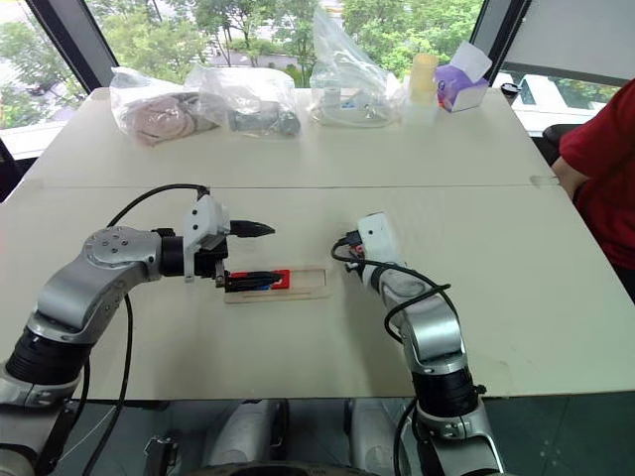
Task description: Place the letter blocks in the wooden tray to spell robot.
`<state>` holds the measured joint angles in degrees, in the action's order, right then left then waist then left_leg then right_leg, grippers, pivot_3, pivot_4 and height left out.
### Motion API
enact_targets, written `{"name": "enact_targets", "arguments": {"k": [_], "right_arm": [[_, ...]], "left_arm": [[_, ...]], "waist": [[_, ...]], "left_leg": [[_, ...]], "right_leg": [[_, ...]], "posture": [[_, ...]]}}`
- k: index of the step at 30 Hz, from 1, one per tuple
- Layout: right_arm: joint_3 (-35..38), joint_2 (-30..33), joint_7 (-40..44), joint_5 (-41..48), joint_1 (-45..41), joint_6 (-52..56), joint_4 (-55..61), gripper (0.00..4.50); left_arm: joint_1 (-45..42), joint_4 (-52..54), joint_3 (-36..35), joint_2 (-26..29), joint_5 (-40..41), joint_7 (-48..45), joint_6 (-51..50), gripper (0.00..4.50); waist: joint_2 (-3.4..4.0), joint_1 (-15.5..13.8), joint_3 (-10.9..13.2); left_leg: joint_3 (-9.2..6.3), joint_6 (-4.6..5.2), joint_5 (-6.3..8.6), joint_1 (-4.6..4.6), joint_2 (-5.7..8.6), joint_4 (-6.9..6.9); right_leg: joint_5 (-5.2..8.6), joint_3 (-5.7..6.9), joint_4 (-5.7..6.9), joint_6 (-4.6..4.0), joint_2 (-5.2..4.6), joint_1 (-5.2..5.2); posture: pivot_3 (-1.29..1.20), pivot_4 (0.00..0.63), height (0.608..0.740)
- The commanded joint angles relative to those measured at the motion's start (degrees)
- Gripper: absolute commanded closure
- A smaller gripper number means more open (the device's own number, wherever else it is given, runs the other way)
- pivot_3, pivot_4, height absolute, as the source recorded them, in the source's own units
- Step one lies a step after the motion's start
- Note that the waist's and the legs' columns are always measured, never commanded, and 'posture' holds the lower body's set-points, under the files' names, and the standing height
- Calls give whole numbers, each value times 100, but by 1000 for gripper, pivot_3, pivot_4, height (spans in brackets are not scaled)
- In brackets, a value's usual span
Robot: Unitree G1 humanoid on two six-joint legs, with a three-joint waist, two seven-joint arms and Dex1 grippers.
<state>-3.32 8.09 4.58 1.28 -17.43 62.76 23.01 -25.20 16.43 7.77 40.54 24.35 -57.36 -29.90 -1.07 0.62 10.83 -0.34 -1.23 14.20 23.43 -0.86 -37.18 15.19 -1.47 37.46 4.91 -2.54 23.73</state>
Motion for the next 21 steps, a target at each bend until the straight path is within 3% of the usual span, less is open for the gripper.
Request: {"name": "enact_targets", "arguments": {"k": [1, 8, 13, 14, 15, 18, 21], "right_arm": [[615, -146, -499, -237, 331, 330, 718, 3328], [860, -729, -810, -214, 476, 491, 646, 3328], [889, -721, -832, -223, 392, 452, 546, 955], [906, -685, -800, -204, 386, 470, 615, 301], [955, -647, -735, -155, 382, 407, 708, 41], [1139, -95, 74, 264, 262, -334, 1000, 41], [1187, 1010, 1353, 629, 374, -1293, 699, 41]], "left_arm": [[-90, 324, 115, -100, 19, -69, 73, 0], [-209, 275, 429, -326, -134, -95, 147, 0], [-226, 185, 404, -335, -192, -156, 175, 0], [-214, 178, 364, -306, -184, -171, 172, 0], [-205, 168, 318, -273, -174, -182, 161, 0], [-193, 112, 67, -92, -15, -303, 64, 0], [-179, 148, -108, 110, 298, -571, -154, 0]], "waist": [[0, 0, 0], [1, 53, -1], [-1, 69, -2], [-1, 71, -2], [-1, 75, -2], [5, 78, 2], [6, 57, 3]], "left_leg": [[0, 0, 0, 2, 2, 2], [-1, 0, 0, -5, 1, 3], [-1, 0, 0, -10, -2, 3], [-2, 0, 0, -11, -2, 3], [-2, 0, 0, -10, -2, 3], [-1, 0, 0, -8, -2, 3], [0, 0, 0, -5, 0, 3]], "right_leg": [[1, 0, -3, 2, -5, 1], [1, -1, -6, 2, 7, 0], [1, -3, -4, 0, 10, -3], [1, -4, -4, 0, 10, -3], [1, -4, -4, 0, 11, -3], [1, -3, -3, 1, 11, 0], [1, -3, -8, 2, 7, 1]], "posture": [[0, 150, 740], [0, 150, 740], [0, 150, 740], [0, 150, 740], [0, 150, 740], [0, 150, 740], [0, 150, 740]]}}
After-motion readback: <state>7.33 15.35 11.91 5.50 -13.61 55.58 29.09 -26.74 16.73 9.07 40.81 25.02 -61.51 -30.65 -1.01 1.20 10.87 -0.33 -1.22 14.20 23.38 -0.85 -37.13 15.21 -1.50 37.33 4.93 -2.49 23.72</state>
